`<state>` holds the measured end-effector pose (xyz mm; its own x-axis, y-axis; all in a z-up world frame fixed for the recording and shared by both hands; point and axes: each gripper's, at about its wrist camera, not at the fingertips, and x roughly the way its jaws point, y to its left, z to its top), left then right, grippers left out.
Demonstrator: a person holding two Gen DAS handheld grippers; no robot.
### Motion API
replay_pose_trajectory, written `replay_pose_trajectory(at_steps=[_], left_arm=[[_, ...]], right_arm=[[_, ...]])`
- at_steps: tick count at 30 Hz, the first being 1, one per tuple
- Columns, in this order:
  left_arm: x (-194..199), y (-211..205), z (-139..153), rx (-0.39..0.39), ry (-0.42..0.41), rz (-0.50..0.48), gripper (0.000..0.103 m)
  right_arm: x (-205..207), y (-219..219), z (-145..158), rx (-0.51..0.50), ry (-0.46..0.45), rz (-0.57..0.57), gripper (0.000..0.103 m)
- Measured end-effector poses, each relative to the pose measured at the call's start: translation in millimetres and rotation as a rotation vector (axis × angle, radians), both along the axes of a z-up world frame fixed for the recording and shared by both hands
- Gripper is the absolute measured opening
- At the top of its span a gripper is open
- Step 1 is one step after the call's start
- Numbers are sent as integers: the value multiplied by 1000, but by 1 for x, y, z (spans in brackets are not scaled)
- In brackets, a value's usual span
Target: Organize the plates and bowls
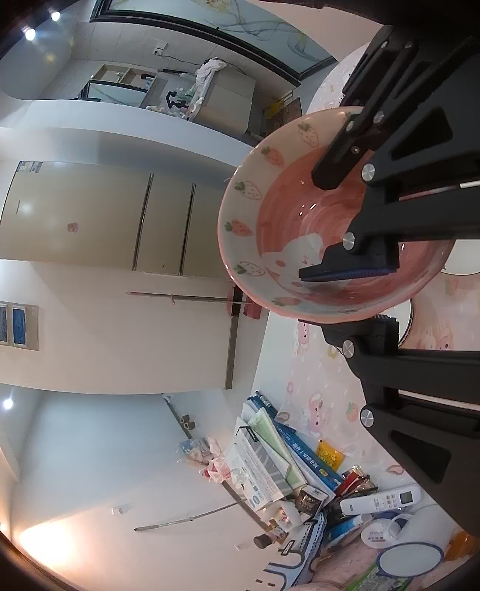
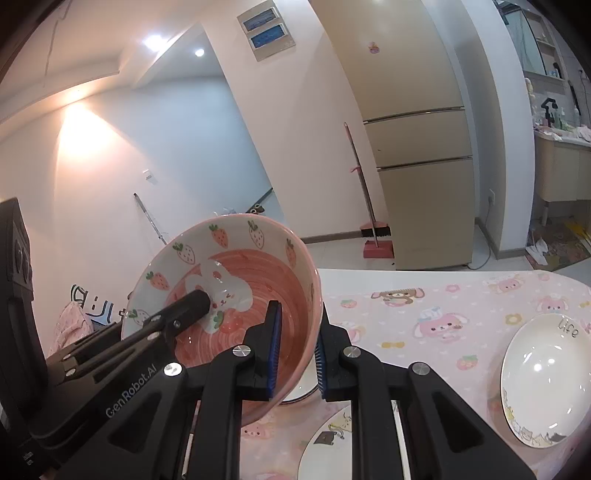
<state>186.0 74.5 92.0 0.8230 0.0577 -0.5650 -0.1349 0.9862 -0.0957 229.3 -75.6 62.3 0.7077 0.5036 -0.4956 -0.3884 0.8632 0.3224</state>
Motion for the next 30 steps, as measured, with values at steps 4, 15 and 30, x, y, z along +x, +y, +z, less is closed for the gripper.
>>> replay_pose_trajectory(at_steps=[4,15,30], left_arm=[[4,7,-14,-14,8,-4,11],[16,21,-44,-48,35,16,11],[47,30,-95,-41,144,48,12]], right_arm=[[3,10,-11,-32,-3,-4,18],[17,32,-45,-76,15,20,18],[50,45,-100,-116,88,55,18]])
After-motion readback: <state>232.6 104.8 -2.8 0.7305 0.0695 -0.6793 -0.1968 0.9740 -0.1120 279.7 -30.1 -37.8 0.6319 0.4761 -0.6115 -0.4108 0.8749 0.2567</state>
